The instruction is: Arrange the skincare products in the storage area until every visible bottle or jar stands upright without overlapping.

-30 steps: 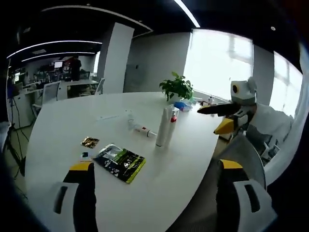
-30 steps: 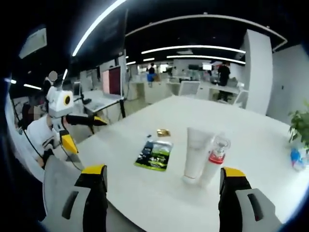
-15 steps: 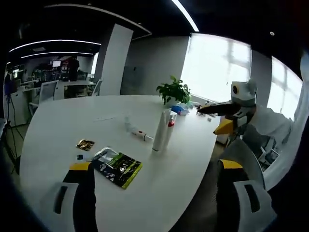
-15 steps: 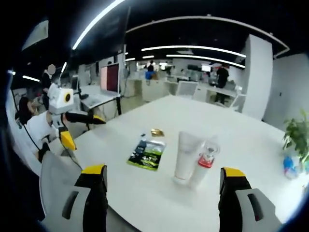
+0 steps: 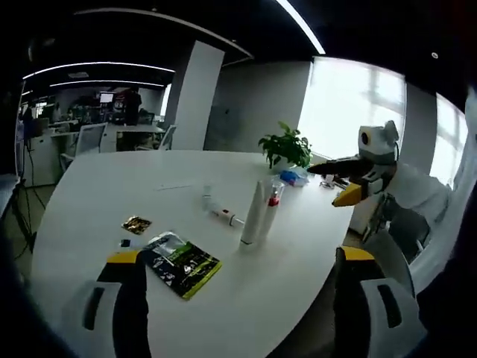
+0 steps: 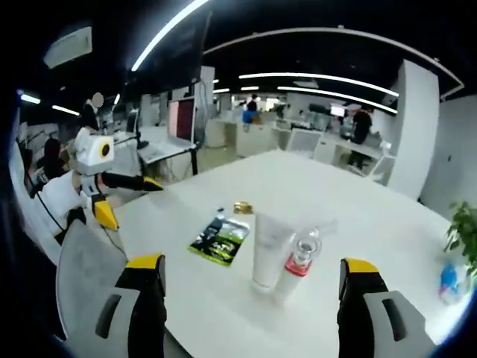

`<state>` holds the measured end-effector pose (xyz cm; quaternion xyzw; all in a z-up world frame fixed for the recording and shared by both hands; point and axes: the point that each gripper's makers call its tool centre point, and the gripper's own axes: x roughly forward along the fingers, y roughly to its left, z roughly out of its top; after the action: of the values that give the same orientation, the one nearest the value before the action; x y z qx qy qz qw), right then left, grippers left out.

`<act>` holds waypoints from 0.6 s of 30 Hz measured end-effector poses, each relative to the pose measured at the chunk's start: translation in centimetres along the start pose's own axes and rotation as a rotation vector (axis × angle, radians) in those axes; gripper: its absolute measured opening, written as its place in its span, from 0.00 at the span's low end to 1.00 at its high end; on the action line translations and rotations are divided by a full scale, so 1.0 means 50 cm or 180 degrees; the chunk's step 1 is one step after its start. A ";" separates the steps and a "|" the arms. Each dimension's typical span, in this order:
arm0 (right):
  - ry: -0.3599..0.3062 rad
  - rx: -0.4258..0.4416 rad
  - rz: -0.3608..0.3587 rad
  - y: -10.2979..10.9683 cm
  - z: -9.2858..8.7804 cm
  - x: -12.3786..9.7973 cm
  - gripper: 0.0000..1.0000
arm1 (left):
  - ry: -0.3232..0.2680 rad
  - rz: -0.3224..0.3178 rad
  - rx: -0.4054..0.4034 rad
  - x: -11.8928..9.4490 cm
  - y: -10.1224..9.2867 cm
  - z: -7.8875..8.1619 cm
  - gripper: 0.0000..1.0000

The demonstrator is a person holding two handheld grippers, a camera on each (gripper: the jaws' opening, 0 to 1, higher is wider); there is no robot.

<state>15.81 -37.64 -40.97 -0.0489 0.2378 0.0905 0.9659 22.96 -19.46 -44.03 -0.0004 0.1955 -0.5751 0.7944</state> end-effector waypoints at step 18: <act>-0.0034 -0.0163 0.0320 -0.131 0.026 0.017 0.99 | -0.0037 0.0359 -0.0052 0.041 -0.022 0.026 1.00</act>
<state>18.42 -43.77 -39.88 -0.0611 0.2324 0.1453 0.9598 22.91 -22.00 -43.20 0.0008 0.1953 -0.5278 0.8266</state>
